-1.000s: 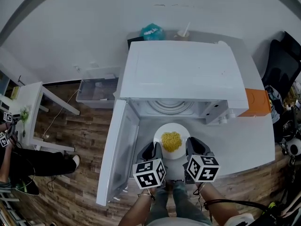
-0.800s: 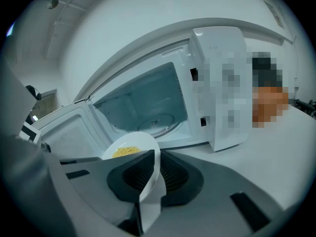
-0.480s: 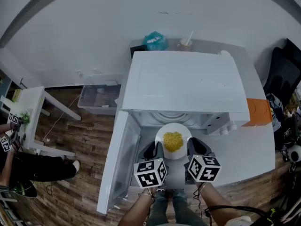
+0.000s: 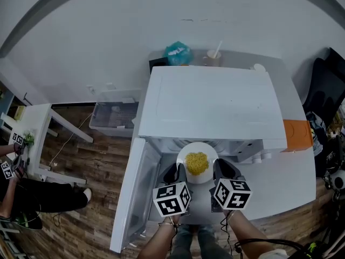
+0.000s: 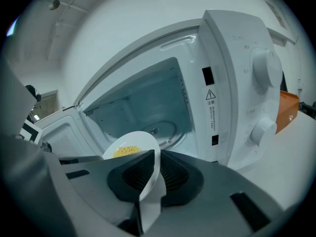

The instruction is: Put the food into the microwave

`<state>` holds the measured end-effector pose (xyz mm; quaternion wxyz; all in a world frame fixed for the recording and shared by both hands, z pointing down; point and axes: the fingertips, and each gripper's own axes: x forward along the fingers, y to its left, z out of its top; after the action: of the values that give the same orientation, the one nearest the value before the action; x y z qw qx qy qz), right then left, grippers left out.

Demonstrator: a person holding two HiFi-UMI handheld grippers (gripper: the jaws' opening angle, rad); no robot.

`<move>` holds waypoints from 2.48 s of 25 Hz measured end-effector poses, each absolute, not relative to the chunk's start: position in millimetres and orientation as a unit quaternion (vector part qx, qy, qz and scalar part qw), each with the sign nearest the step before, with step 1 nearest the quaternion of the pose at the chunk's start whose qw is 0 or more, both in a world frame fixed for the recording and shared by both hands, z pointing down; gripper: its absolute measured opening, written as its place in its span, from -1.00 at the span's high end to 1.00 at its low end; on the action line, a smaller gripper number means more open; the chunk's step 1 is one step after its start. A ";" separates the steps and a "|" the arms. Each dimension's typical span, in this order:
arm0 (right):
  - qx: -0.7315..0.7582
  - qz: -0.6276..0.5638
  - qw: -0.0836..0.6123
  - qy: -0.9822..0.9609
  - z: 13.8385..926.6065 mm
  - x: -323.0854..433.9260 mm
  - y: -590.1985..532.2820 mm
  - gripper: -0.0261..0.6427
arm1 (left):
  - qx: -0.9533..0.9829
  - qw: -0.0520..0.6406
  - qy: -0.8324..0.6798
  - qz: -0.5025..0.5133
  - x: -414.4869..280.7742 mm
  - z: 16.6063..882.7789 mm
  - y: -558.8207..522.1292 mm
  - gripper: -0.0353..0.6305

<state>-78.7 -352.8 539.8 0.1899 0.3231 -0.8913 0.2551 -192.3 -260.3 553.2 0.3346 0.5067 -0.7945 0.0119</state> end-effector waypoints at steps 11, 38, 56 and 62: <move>0.327 0.255 0.184 -0.891 540.6 -90.3 -369.3 0.78 | 0.508 0.320 -0.799 0.014 -208.1 546.8 -282.3 0.70; 0.342 0.242 0.161 -0.894 545.7 -116.8 -394.6 0.78 | 0.493 0.289 -0.821 -0.002 -237.4 554.4 -309.3 0.70; 0.367 0.238 0.156 -0.886 548.9 -127.2 -412.1 0.78 | 0.491 0.289 -0.822 -0.004 -248.5 559.1 -327.5 0.70; 0.375 0.225 0.160 -0.885 552.1 -132.1 -417.5 0.78 | 0.490 0.287 -0.823 -0.003 -253.2 563.6 -333.5 0.70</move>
<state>-132.1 -417.5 552.1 0.1598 0.3755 -0.8848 0.2249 -253.2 -333.5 563.6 0.2871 0.4898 -0.8232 -0.0027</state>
